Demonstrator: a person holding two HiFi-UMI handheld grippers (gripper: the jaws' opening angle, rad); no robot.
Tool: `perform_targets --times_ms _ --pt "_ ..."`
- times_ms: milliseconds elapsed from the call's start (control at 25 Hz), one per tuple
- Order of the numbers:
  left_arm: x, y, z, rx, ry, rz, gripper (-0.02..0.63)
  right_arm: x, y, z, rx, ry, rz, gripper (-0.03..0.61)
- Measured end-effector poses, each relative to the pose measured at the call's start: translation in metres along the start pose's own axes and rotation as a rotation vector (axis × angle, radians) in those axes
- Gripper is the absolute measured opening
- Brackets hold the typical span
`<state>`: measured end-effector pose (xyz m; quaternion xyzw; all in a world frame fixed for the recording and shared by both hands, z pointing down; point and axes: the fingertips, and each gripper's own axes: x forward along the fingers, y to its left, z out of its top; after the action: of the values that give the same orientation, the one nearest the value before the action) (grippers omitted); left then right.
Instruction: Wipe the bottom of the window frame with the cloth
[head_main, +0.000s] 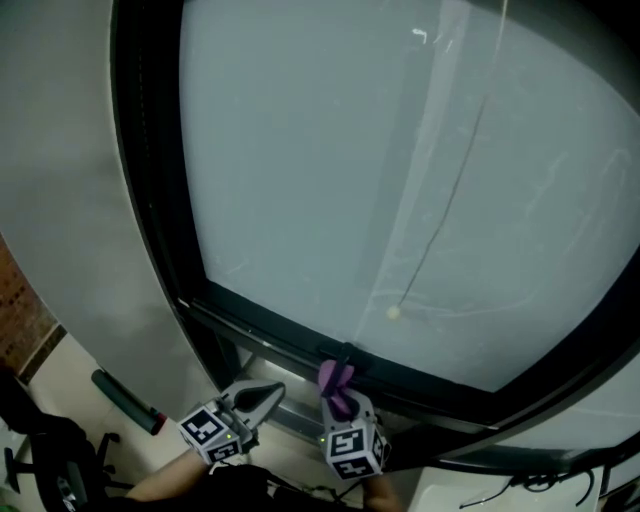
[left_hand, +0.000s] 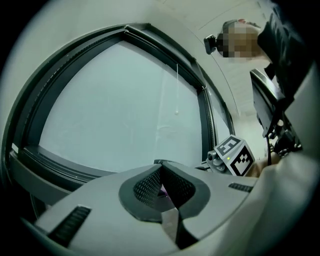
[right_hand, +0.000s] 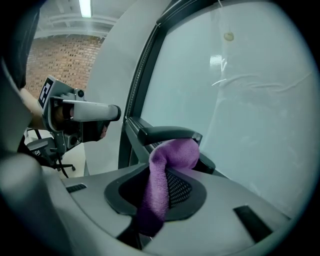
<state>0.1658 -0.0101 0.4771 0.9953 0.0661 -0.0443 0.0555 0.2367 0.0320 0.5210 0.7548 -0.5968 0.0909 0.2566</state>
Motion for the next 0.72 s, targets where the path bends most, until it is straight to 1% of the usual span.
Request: perform_targets --times_ms 80,160,280,400,560,720 --pt "-0.001 0.003 -0.001 0.021 -0.003 0.004 0.005 0.001 0.001 -0.005 0.028 -0.001 -0.022 0.084" --pt "-0.001 0.006 0.001 0.014 -0.008 -0.005 0.005 0.002 0.002 -0.006 0.072 -0.009 -0.048 0.084" --pt "-0.003 0.015 0.002 -0.001 -0.006 -0.045 0.005 0.006 0.004 0.0 0.13 -0.022 -0.088 0.084" --pt "-0.008 0.029 0.001 -0.014 0.015 -0.092 0.005 0.014 0.011 0.003 0.18 -0.027 -0.143 0.084" --pt "-0.014 0.055 0.005 -0.017 0.024 -0.139 0.005 0.031 0.022 0.009 0.189 -0.023 -0.22 0.084" --pt "-0.018 0.074 0.006 -0.034 0.03 -0.185 0.005 0.039 0.021 0.019 0.213 -0.015 -0.311 0.084"
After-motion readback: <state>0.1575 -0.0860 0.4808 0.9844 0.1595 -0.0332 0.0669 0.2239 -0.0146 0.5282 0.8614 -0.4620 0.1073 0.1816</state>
